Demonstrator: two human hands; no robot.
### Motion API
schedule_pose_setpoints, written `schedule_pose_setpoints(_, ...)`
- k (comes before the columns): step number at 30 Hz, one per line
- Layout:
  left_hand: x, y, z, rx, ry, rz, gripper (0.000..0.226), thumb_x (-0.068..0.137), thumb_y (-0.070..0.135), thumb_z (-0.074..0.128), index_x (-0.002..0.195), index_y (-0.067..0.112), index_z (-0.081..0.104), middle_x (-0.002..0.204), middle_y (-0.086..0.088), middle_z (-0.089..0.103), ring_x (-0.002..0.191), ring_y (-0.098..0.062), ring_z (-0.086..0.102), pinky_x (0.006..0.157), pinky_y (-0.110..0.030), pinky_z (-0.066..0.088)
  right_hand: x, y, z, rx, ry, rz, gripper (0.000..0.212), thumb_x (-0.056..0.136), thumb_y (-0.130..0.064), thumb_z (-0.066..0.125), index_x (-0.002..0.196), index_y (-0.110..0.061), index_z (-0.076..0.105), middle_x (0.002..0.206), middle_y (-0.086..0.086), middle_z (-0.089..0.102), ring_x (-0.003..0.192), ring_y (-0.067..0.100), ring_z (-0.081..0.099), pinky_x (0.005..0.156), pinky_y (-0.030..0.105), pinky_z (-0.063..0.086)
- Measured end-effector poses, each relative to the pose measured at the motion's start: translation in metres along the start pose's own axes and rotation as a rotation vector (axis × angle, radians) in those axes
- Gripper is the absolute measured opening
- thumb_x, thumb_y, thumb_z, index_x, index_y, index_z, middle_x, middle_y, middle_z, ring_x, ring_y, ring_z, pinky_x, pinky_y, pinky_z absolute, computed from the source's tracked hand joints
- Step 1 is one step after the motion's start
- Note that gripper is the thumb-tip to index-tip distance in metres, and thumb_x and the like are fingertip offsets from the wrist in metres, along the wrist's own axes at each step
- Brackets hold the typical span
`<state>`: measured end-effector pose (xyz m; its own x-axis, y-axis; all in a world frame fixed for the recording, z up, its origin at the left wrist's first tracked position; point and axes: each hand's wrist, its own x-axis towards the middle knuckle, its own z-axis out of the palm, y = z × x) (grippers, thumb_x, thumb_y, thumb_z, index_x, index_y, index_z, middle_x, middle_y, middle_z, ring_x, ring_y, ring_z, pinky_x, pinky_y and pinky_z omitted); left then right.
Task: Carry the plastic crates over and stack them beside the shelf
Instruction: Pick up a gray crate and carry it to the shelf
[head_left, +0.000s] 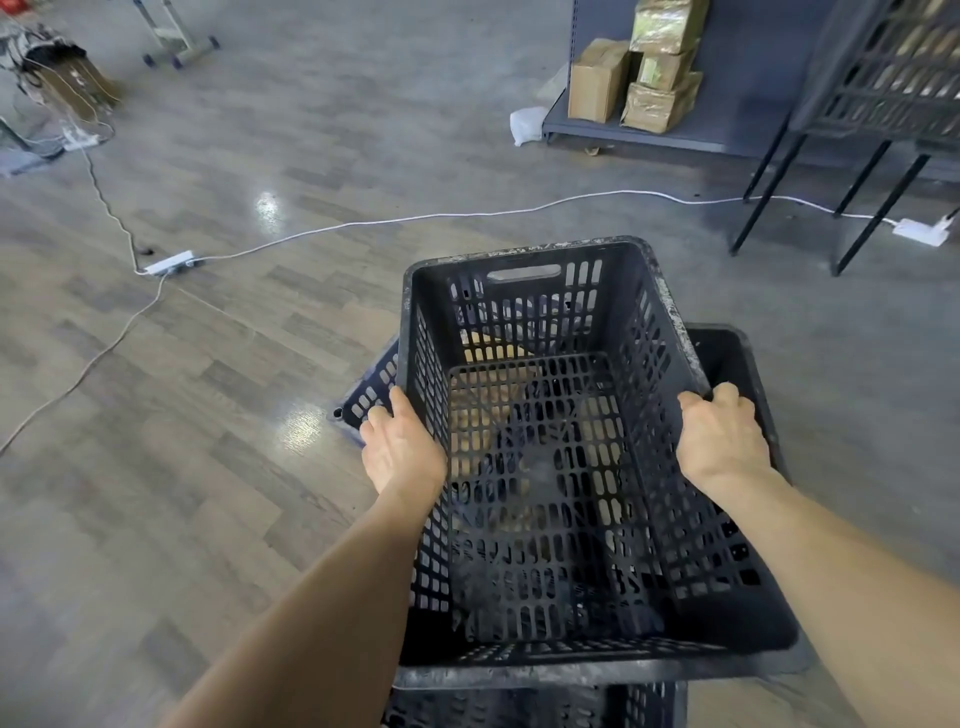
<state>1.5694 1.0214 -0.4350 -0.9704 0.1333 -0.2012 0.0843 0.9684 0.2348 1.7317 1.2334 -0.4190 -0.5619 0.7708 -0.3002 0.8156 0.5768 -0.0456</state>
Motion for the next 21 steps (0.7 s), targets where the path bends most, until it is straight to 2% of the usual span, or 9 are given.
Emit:
schedule_pose_setpoints(3, 0.0, -0.001, 0.002, -0.077, 0.013, -0.018, 0.077, 0.083, -0.001, 0.056, 0.151, 0.014, 0.022, 0.137, -0.015, 0.039, 0.127, -0.031, 0.035, 0.103, -0.04, 0.038, 0.001, 0.0, -0.001, -0.009, 0.004, 0.003, 0.044, 0.087, 0.004, 0.054, 0.129, -0.008, 0.053, 0.124, 0.017, 0.04, 0.118, 0.035, 0.039, 0.082, 0.038, 0.046)
schedule_pose_setpoints(7, -0.002, -0.002, 0.005, -0.135, 0.045, -0.013, 0.075, 0.084, -0.001, 0.054, 0.151, 0.014, 0.022, 0.136, -0.015, 0.039, 0.127, -0.031, 0.033, 0.104, -0.04, 0.036, 0.002, 0.001, -0.002, -0.011, 0.003, 0.002, 0.044, 0.086, 0.005, 0.056, 0.127, -0.009, 0.055, 0.122, 0.017, 0.041, 0.117, 0.035, 0.04, 0.075, 0.035, 0.043)
schedule_pose_setpoints(11, -0.003, -0.004, 0.006, -0.155, 0.051, 0.015, 0.073, 0.086, 0.0, 0.051, 0.151, 0.012, 0.022, 0.134, -0.016, 0.04, 0.127, -0.031, 0.033, 0.106, -0.04, 0.035, 0.0, 0.004, -0.003, -0.011, -0.006, 0.002, 0.044, 0.086, 0.005, 0.055, 0.128, -0.009, 0.057, 0.123, 0.018, 0.043, 0.119, 0.036, 0.04, 0.085, 0.039, 0.046)
schedule_pose_setpoints(15, -0.005, -0.005, 0.0, -0.166, 0.039, 0.033, 0.07, 0.085, -0.001, 0.05, 0.149, 0.012, 0.026, 0.132, -0.016, 0.041, 0.125, -0.031, 0.034, 0.106, -0.042, 0.037, -0.008, 0.007, -0.007, -0.015, -0.021, 0.001, 0.042, 0.085, 0.007, 0.054, 0.124, -0.008, 0.059, 0.121, 0.019, 0.045, 0.117, 0.037, 0.043, 0.086, 0.04, 0.046)
schedule_pose_setpoints(21, -0.011, -0.006, -0.029, -0.169, 0.025, 0.029, 0.07, 0.083, -0.001, 0.051, 0.148, 0.012, 0.028, 0.133, -0.016, 0.04, 0.126, -0.033, 0.035, 0.106, -0.046, 0.038, -0.021, 0.002, -0.035, 0.015, -0.024, -0.008, 0.045, 0.086, 0.004, 0.056, 0.129, -0.008, 0.058, 0.126, 0.019, 0.047, 0.12, 0.037, 0.044, 0.092, 0.04, 0.045)
